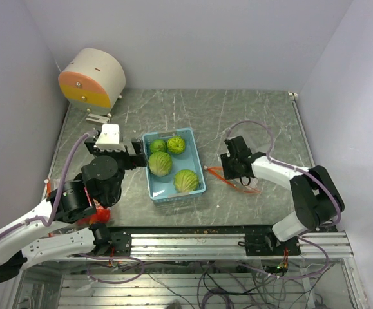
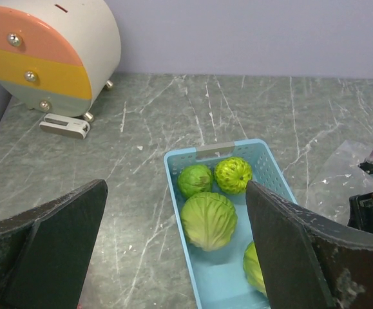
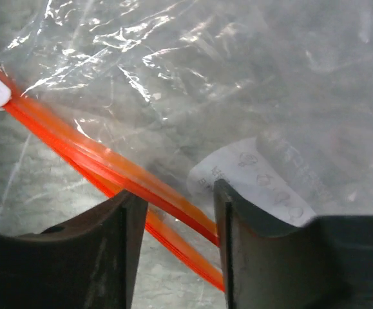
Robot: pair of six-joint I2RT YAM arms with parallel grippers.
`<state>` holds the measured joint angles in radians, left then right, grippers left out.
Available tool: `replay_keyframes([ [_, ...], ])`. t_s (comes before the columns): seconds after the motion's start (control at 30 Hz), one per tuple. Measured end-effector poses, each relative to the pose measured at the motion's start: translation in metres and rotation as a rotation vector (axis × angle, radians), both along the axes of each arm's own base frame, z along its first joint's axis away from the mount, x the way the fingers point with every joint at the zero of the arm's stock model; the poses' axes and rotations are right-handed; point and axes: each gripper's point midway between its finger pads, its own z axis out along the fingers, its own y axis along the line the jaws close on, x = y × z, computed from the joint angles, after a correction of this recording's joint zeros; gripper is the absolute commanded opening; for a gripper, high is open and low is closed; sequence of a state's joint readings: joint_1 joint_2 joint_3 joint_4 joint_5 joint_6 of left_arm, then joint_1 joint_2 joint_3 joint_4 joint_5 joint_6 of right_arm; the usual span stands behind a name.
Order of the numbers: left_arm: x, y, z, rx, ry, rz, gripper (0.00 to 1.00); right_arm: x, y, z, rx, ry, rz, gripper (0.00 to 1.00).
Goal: Place the food in the zip-top bag and seal the zipper
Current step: Pick up the zipper food storage bag at the center of the board, then open the zipper of the food storage bag.
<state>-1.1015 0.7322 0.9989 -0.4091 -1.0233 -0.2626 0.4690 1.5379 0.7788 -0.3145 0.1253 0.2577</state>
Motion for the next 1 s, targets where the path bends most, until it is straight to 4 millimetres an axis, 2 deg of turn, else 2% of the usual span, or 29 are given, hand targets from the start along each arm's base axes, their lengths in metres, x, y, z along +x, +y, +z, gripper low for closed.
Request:
replay_keyframes([
  [0.03,0.000,0.001,0.000,0.000,0.002,-0.001,0.99,0.001,-0.001,0.000,-0.004,-0.004,-0.006,0.21],
  [0.1,-0.002,0.003,0.000,-0.009,0.001,-0.002,0.98,0.004,-0.003,0.002,-0.007,-0.026,-0.020,0.11],
  [0.23,-0.005,0.006,0.002,-0.024,-0.001,-0.013,0.96,0.010,-0.003,0.022,0.012,-0.088,-0.044,0.02],
  [0.33,-0.007,0.004,0.005,-0.041,-0.006,-0.040,0.96,0.016,-0.001,0.060,0.065,-0.185,-0.062,0.00],
  [0.43,-0.008,-0.007,0.004,-0.047,-0.002,-0.091,0.95,0.028,0.007,0.112,0.155,-0.313,-0.069,0.00],
  [0.57,-0.007,-0.041,-0.001,-0.074,-0.004,-0.210,0.93,0.037,0.033,0.180,0.320,-0.446,-0.003,0.00],
  [0.67,-0.004,-0.073,-0.012,-0.077,0.007,-0.301,0.91,0.037,0.057,0.212,0.432,-0.490,0.083,0.00],
  [0.83,0.002,-0.132,-0.033,-0.060,0.051,-0.439,0.90,0.026,0.099,0.233,0.546,-0.484,0.224,0.00],
  [0.9,0.003,-0.146,-0.039,-0.063,0.060,-0.475,0.91,0.019,0.118,0.239,0.571,-0.476,0.278,0.00],
  [1.0,0.004,-0.160,-0.034,-0.097,0.045,-0.511,0.91,0.008,0.141,0.245,0.591,-0.468,0.342,0.00],
])
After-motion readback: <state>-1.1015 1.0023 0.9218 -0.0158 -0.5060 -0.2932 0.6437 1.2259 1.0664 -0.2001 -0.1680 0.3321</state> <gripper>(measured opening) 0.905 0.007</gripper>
